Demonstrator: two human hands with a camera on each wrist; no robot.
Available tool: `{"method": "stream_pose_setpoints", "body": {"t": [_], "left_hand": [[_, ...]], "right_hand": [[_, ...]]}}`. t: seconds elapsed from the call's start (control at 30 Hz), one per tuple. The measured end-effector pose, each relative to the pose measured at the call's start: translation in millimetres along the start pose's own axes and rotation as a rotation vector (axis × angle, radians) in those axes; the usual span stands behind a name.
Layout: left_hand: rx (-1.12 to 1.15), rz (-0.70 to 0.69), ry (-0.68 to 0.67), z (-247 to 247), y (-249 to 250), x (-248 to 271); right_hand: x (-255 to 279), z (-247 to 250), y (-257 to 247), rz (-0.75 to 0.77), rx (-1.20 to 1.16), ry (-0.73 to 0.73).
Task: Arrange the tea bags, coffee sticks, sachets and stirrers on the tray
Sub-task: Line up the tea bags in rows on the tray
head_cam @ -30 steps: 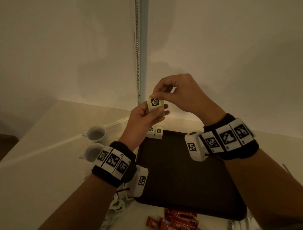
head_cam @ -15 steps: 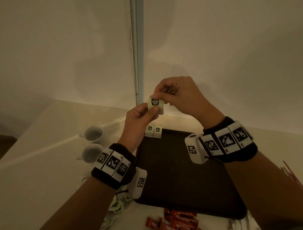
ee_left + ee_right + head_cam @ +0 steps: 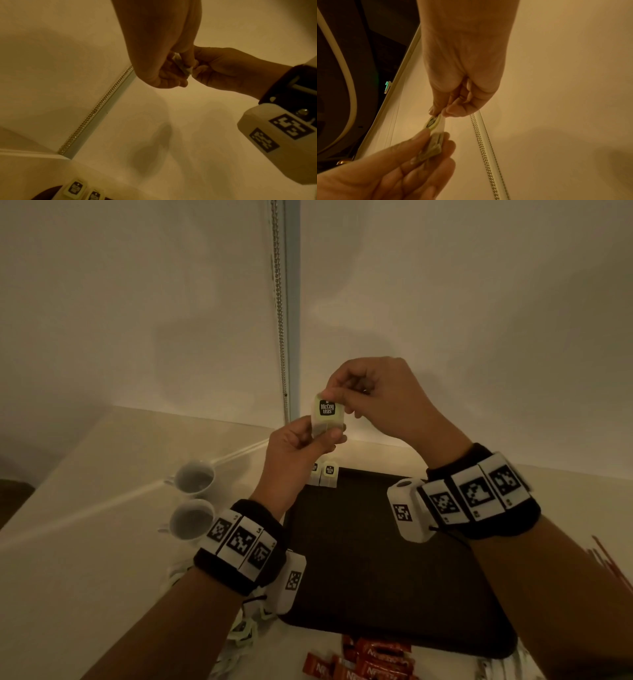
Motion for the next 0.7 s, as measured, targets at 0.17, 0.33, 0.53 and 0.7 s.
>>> {"method": "stream_pose_setpoints", "body": {"t": [0.17,0.33,0.53,0.7], "left_hand": [[-0.072,0.120,-0.053,7.6,-14.4,0.7],[-0.296,0.247,-0.078,43.7,-38.4,33.3],[-0.270,0.456,-0.043,99.4,-66.9,119.1],[-0.286,0.686,0.074,144.0,-88.5,179.2]], "right_hand": [[8.1,-1.8,15.2,-0.039,-0.060,0.001],[27.2,-17.3,81.6,-0.238,-0.060,-0.097],[68.7,-62.7,184.6,-0.564,0.141,-0.324],[76.1,-81.5,231.1,-0.643,0.234,-0.317]]}}
Point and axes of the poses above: each hand's wrist, its own x-axis away from the middle knuckle, its own z-axis out of the back of the hand, y = z × x, the point moved 5 cm from there along -x, towards the middle knuckle, and after that the axes turned 4 degrees about z, right-handed, at the moved point
